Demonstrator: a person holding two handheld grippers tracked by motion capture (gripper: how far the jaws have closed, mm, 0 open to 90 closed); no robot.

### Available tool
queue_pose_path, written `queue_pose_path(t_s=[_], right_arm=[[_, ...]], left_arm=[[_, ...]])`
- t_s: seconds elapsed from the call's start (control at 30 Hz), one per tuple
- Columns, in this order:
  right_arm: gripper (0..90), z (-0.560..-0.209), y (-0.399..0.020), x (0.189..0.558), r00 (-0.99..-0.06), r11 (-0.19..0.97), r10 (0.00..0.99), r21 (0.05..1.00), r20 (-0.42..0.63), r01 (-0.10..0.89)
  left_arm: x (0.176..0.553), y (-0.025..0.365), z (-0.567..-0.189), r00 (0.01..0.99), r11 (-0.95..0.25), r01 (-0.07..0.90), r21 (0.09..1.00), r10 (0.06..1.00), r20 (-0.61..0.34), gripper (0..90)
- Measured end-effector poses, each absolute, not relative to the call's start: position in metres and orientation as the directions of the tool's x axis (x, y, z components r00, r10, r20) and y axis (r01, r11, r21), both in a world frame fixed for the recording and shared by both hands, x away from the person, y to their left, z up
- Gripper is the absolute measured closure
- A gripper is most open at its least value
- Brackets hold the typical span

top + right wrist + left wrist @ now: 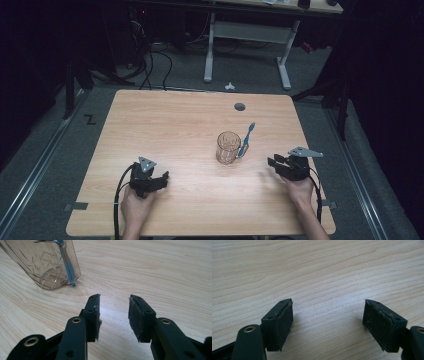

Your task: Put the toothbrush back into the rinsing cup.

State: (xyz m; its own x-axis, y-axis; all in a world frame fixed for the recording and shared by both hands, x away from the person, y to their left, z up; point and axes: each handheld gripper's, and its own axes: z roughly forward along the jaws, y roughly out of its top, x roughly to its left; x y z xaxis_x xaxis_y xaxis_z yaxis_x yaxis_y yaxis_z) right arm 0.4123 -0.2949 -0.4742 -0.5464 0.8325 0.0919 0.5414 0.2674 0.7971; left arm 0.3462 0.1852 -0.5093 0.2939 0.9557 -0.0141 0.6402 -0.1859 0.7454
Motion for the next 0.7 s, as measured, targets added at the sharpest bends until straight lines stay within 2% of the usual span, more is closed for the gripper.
queue_pose_path(t_s=[0.7], right_arm=[[58.1,-0.487,-0.287,0.42,-0.543,0.299,0.837,0.774,0.068,0.558]], left_arm=[[0.346,0.185,-0.509,0.293,-0.186,0.64,0.745,0.956,-0.014,24.9]])
